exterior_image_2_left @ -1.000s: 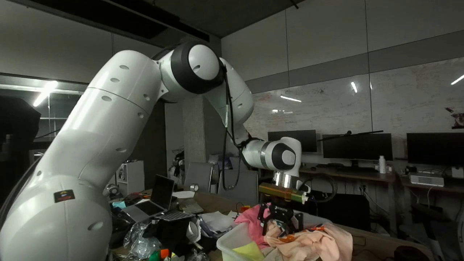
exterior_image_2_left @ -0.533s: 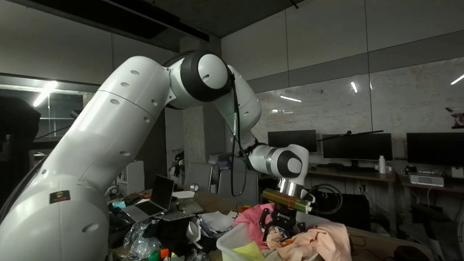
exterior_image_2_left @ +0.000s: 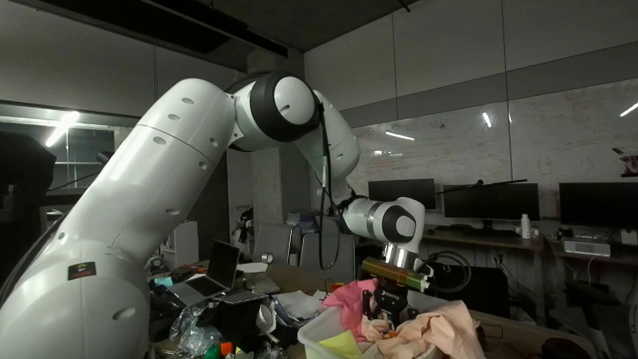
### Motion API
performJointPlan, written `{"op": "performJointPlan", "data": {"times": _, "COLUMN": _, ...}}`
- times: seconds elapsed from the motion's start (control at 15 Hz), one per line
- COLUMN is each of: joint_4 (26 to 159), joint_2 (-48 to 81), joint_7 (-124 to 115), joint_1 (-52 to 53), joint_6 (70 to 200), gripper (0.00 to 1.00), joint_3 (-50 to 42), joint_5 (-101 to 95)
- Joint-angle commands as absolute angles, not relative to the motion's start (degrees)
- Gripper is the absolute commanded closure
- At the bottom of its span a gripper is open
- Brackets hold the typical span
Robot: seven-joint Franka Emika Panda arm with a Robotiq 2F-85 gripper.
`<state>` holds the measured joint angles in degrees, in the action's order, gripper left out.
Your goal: Remove the two t-shirts and two towels from the white box and place them on the table
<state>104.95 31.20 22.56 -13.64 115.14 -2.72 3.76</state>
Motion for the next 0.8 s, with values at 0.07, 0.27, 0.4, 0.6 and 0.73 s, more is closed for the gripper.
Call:
{"op": "performJointPlan", "data": {"times": 0.07, "joint_4": 103.09, "joint_2": 31.05, "joint_7": 23.57, "joint_1": -15.11, "joint_6": 113.46, "gripper": 0.87, "joint_3": -2.3, "joint_5": 5.48}}
{"op": "performJointPlan", "data": {"times": 0.27, "joint_4": 103.47, "joint_2": 29.57, "joint_7": 22.63, "joint_1": -15.31, "joint_6": 113.83, "gripper": 1.0, "joint_3": -2.86, "joint_5": 4.9}}
{"op": "performJointPlan", "data": {"times": 0.4, "joint_4": 104.79, "joint_2": 26.91, "joint_7": 22.2, "joint_1": -15.14, "joint_6": 115.18, "gripper": 0.95, "joint_3": -3.24, "joint_5": 4.3}}
{"op": "performJointPlan", "data": {"times": 0.6, "joint_4": 107.02, "joint_2": 19.96, "joint_7": 21.27, "joint_1": -14.11, "joint_6": 116.44, "gripper": 0.95, "joint_3": -4.14, "joint_5": 2.51}}
{"op": "performJointPlan", "data": {"times": 0.73, "joint_4": 108.27, "joint_2": 14.9, "joint_7": 19.42, "joint_1": -12.9, "joint_6": 118.89, "gripper": 0.95, "joint_3": -4.9, "joint_5": 0.22}}
